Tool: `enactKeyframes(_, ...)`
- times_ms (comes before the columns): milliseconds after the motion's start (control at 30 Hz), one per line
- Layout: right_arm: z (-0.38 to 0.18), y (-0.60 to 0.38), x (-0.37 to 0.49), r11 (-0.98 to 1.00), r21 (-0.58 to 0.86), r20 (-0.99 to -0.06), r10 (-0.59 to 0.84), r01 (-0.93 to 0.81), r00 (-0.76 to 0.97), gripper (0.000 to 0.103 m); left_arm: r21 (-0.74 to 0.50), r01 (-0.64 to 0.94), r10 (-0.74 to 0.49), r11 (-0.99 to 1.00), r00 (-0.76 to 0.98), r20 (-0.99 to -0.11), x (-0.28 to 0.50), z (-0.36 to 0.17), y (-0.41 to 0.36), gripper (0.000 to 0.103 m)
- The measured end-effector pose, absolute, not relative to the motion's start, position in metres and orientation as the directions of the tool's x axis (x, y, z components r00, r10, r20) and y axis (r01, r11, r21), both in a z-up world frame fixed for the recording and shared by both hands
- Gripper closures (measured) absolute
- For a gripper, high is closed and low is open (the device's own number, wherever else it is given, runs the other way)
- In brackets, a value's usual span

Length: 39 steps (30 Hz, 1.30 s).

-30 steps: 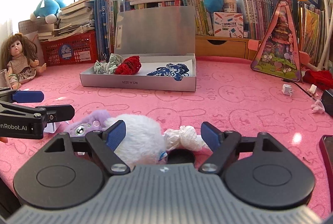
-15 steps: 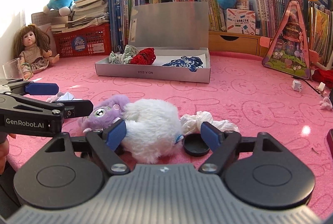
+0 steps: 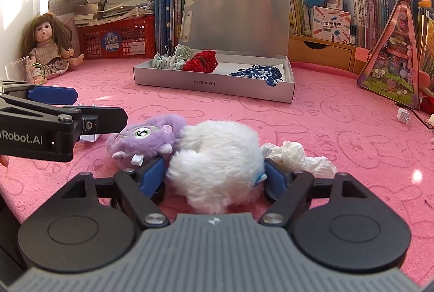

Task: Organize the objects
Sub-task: 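Move the right tool to the white fluffy plush while the left tool approaches the purple plush head, then grasp the white fluffy plush with the right tool while the left tool grasps the purple plush head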

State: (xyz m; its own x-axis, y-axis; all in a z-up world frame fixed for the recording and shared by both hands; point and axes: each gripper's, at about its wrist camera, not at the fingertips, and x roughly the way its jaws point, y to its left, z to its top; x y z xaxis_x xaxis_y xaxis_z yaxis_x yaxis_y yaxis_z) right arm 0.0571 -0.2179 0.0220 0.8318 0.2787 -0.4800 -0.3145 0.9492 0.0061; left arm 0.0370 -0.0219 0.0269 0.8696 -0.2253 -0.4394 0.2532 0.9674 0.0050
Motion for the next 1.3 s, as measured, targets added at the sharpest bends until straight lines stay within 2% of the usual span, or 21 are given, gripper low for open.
enactKeyframes(67, 0.022, -0.221, 0.057, 0.952, 0.018, -0.481, 0.276, -0.305, 0.832, 0.027, 0.002, 0.257, -0.230, 0.966, 0.868, -0.440, 0.037, 0.027, -0.023, 0.008)
enactKeyframes(267, 0.028, -0.228, 0.052, 0.958, 0.030, -0.449, 0.267, -0.285, 0.853, 0.034, -0.001, 0.280, -0.251, 0.960, 0.860, -0.445, 0.036, 0.025, -0.028, 0.008)
enactKeyframes(400, 0.033, -0.235, 0.049, 0.964, 0.024, -0.427, 0.248, -0.263, 0.870, 0.034, -0.040, 0.293, -0.279, 0.955, 0.847, -0.452, 0.038, 0.025, -0.030, 0.008)
enactKeyframes(733, 0.044, -0.257, 0.045, 0.982, 0.044, -0.384, 0.188, -0.186, 0.904, 0.034, -0.028, 0.324, -0.298, 0.946, 0.827, -0.478, 0.048, 0.016, -0.051, 0.008)
enactKeyframes(1300, 0.036, -0.265, 0.041, 0.993, 0.016, -0.386, 0.112, -0.115, 0.916, 0.035, -0.009, 0.296, -0.258, 0.955, 0.815, -0.518, 0.066, -0.002, -0.070, 0.008)
